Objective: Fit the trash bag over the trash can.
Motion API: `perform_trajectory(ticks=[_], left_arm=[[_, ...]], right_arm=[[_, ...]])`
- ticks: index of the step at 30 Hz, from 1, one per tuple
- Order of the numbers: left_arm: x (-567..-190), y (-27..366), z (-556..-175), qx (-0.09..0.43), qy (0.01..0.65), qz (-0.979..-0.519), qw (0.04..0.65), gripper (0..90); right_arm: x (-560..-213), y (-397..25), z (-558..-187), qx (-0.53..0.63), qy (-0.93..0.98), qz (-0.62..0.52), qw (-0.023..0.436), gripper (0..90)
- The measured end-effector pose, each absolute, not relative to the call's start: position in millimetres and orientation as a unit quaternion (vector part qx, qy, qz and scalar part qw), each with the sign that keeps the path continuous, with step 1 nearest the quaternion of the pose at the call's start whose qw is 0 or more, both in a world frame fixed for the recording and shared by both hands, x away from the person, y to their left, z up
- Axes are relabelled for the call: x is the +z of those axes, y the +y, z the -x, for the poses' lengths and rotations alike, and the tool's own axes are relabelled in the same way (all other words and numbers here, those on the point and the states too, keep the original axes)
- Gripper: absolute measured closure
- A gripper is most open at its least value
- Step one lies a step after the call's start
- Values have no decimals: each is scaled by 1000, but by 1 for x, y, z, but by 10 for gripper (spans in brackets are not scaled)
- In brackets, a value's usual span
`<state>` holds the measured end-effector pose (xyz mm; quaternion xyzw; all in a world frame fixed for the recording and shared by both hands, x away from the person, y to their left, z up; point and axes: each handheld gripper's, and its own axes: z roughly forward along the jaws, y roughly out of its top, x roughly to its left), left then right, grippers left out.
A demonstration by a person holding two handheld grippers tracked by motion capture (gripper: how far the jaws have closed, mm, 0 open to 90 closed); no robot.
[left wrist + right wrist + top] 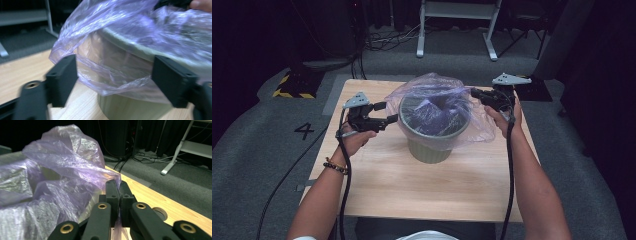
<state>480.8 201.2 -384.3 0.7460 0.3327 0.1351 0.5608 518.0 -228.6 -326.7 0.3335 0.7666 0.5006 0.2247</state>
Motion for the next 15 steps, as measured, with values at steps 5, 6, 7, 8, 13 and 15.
perform_trajectory(ticks=[5, 6, 7, 8, 13, 15], left_arm=[[-394, 195, -502, 146, 326, -775, 520, 777], [-395, 193, -503, 156, 325, -779, 514, 855], [-395, 192, -505, 160, 321, -781, 511, 900], [-395, 191, -505, 167, 319, -783, 507, 900], [-401, 179, -508, 189, 307, -809, 465, 900], [-405, 176, -509, 188, 305, -815, 455, 900]], right_arm=[[-328, -226, -522, 501, 774, -325, 210, 896], [-328, -226, -523, 501, 775, -325, 208, 896], [-329, -225, -525, 498, 776, -326, 210, 897], [-331, -225, -527, 493, 778, -329, 208, 897], [-342, -229, -542, 487, 771, -364, 190, 900], [-349, -229, -547, 478, 771, -380, 181, 900]])
